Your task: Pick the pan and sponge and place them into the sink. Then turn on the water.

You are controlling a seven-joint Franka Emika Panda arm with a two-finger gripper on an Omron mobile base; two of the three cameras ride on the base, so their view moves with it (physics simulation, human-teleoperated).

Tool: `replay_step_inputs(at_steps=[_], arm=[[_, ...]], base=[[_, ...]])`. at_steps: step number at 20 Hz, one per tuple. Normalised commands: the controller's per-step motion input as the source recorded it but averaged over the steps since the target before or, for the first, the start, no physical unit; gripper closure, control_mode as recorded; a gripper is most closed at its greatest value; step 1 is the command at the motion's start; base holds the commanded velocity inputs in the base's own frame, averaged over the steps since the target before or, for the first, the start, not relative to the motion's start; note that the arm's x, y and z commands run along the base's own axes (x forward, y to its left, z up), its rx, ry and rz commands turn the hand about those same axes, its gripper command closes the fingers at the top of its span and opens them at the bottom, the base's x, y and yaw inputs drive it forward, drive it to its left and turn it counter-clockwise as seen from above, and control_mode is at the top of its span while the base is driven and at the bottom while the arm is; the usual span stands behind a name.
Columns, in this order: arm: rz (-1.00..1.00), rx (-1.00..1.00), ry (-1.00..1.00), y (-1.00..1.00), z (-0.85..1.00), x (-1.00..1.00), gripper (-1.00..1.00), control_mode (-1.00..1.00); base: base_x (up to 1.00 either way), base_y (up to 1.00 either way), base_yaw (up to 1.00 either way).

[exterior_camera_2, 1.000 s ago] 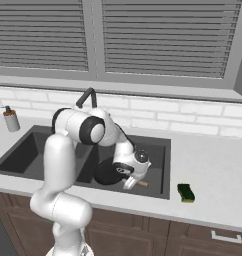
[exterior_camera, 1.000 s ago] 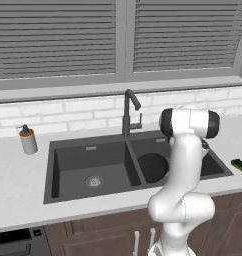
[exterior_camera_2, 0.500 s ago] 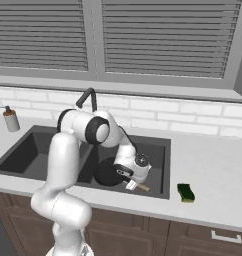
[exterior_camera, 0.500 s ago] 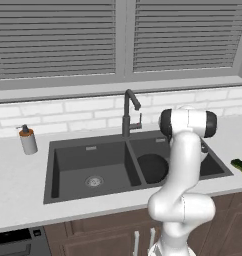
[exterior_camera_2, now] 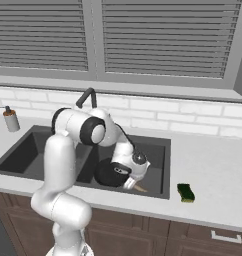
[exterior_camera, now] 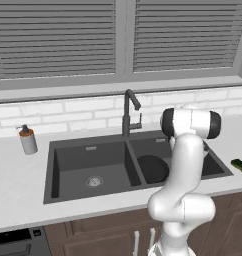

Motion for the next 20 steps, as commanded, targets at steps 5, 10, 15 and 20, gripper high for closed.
replay_step_inputs(at_steps=[5,10,15,20], arm=[[-0.13,-0.03,0.0,0.0,0.95,0.0,-1.0,-1.0],[-0.19,-0.03,0.0,0.0,0.97,0.0,-1.0,-1.0],[-0.18,0.0,0.03,0.0,1.0,-0.16,-1.0,-1.0],[-0.19,0.0,0.05,-0.08,1.0,-0.16,-1.0,-1.0]], base=[[0.0,0.0,0.0],[0.0,0.0,0.0],[0.0,0.0,0.0],[0.0,0.0,0.0]])
